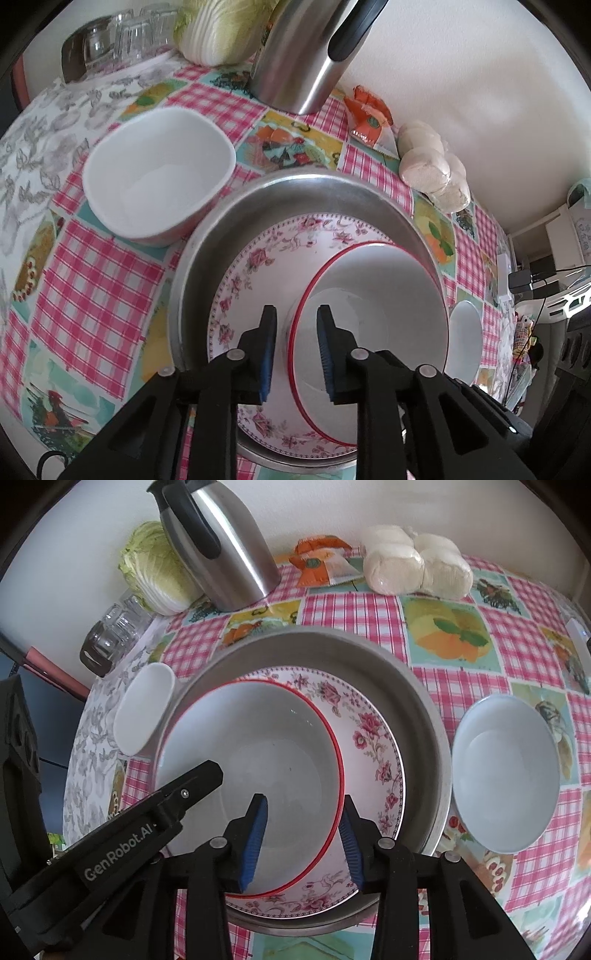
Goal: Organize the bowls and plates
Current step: 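Open both grippers to release the red-rimmed bowl, then withdraw both tools up and away from the stacked pan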
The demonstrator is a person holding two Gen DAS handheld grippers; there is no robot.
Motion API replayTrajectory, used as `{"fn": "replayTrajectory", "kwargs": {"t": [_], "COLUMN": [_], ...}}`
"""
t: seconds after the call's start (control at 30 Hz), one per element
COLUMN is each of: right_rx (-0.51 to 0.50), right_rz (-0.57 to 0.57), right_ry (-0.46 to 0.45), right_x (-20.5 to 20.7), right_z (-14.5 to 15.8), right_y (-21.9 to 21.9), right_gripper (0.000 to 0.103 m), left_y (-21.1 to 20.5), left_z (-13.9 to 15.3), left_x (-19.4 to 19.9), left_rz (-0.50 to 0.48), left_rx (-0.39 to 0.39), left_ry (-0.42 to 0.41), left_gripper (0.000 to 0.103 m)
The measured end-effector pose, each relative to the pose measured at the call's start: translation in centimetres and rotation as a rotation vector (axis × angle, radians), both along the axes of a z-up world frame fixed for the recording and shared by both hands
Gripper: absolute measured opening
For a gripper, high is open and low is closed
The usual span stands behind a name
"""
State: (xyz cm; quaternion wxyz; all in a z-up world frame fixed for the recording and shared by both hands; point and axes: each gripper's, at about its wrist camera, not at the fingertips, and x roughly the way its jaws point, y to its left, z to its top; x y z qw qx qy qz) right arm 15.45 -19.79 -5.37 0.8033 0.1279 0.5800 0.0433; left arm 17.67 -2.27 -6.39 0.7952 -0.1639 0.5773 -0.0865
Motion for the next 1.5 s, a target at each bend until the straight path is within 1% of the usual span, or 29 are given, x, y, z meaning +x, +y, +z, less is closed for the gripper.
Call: {"fn": "replayTrajectory", "kwargs": {"t": [0.23, 0.37, 0.43, 0.53, 0.6, 0.67, 0.77, 0.8, 0.93, 1.0, 1.03, 1.17, 1.3, 1.37, 1.43, 1.47, 1.5], "right_rx": [-0.010, -0.016, -0.020, -0.033, -0.041, -0.048, -0.059, -0.070, -0.094, -0.101, -0.105, -0.111, -0.113, -0.113, -0.114, -0.117, -0.121], "right_rz": [-0.019, -0.036, -0.046, -0.062, -0.073, -0.072, -0.064, -0.061, -0.054, -0.051, -0.049, -0.048, -0.051, -0.056, -0.062, -0.065, -0.069], "right_ry": [-0.038, -0.066, -0.077, -0.084, -0.082, -0.081, -0.078, -0.079, -0.077, -0.078, -0.079, -0.090, -0.099, -0.099, -0.098, -0.096, -0.098], "right_x": [-0.3, -0.6, -0.7, -0.8, -0.8, -0.8, -0.8, -0.7, -0.7, -0.7, -0.7, -0.7, -0.8, -0.8, -0.8, -0.8, -0.9], "right_z": [1.7, 2.9, 3.3, 3.7, 3.8, 3.7, 3.6, 3.5, 3.3, 3.3, 3.3, 3.4, 3.5, 3.5, 3.6, 3.6, 3.6], "right_y": [-0.6, -1.1, -1.3, -1.7, -1.9, -2.0, -1.8, -1.7, -1.4, -1.3, -1.3, -1.3, -1.4, -1.4, -1.6, -1.6, -1.7], "right_gripper": [0.043, 0.044, 0.048, 0.054, 0.064, 0.067, 0.080, 0.083, 0.086, 0.088, 0.089, 0.099, 0.103, 0.103, 0.103, 0.103, 0.103], "left_y": [0.1, 0.3, 0.5, 0.7, 1.0, 1.2, 1.3, 1.4, 1.5, 1.6, 1.6, 1.8, 2.1, 2.3, 2.5, 2.6, 2.7], "left_z": [2.2, 3.3, 3.7, 4.2, 4.3, 4.5, 4.7, 4.7, 4.7, 4.7, 4.7, 4.8, 4.7, 4.7, 4.7, 4.7, 4.7], "left_x": [-0.5, -0.7, -0.9, -0.9, -1.0, -1.1, -1.1, -1.1, -1.1, -1.1, -1.1, -1.1, -1.1, -1.1, -1.1, -1.2, -1.2], "left_rz": [-0.007, -0.004, 0.003, 0.017, 0.026, 0.035, 0.041, 0.043, 0.051, 0.057, 0.059, 0.071, 0.084, 0.093, 0.105, 0.112, 0.123], "left_rx": [0.039, 0.049, 0.054, 0.064, 0.070, 0.074, 0.086, 0.089, 0.115, 0.127, 0.130, 0.146, 0.160, 0.164, 0.174, 0.182, 0.196], "left_ry": [-0.062, -0.093, -0.107, -0.118, -0.120, -0.119, -0.120, -0.120, -0.118, -0.119, -0.120, -0.126, -0.128, -0.130, -0.134, -0.138, -0.147], "left_gripper": [0.025, 0.035, 0.036, 0.045, 0.055, 0.063, 0.064, 0.065, 0.068, 0.075, 0.076, 0.077, 0.078, 0.078, 0.084, 0.093, 0.096]}}
